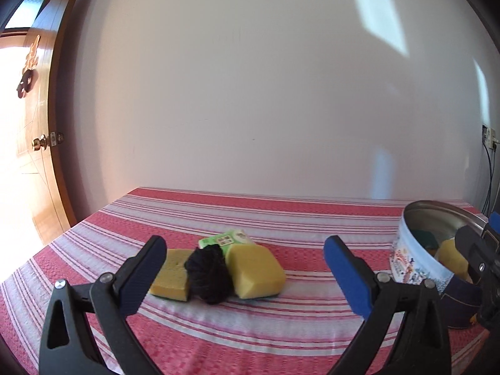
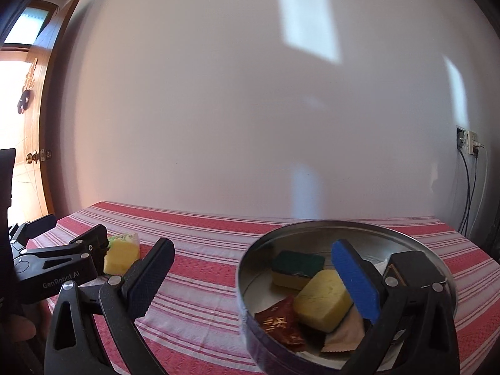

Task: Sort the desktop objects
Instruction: 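Move both tools toward the remaining sponges, black scrunchie and green pack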

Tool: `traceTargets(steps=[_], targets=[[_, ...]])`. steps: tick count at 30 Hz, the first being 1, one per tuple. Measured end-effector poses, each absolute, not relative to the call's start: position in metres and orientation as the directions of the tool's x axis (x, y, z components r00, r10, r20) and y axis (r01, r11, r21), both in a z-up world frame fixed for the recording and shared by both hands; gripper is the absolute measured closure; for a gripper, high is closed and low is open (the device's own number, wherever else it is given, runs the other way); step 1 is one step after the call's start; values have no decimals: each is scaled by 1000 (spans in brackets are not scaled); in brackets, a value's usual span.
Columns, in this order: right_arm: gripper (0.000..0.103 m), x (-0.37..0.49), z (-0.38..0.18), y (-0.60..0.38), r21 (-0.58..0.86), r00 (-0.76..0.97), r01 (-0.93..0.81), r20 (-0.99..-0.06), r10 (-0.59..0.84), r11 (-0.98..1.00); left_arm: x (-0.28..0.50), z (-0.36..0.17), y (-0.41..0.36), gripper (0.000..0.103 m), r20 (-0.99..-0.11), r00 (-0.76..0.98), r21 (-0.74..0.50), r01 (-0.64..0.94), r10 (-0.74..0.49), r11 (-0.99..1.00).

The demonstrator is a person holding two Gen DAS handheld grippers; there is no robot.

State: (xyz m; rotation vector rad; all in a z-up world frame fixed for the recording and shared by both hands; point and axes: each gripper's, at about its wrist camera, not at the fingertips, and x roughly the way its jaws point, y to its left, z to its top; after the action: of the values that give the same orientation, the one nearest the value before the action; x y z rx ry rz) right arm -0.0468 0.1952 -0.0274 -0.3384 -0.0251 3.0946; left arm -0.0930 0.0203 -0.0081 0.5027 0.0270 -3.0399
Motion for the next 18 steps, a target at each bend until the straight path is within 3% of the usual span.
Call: traceTargets(steps=[13, 18], targets=[[1, -90, -33, 105, -81, -951, 130, -293, -101, -988, -111, -12, -59, 1, -348, -921, -5, 191, -177, -982], [1, -113, -37, 87, -85, -922, 173, -365, -131, -981, -129, -15, -88, 1, -370, -898, 0, 257, -239, -967]])
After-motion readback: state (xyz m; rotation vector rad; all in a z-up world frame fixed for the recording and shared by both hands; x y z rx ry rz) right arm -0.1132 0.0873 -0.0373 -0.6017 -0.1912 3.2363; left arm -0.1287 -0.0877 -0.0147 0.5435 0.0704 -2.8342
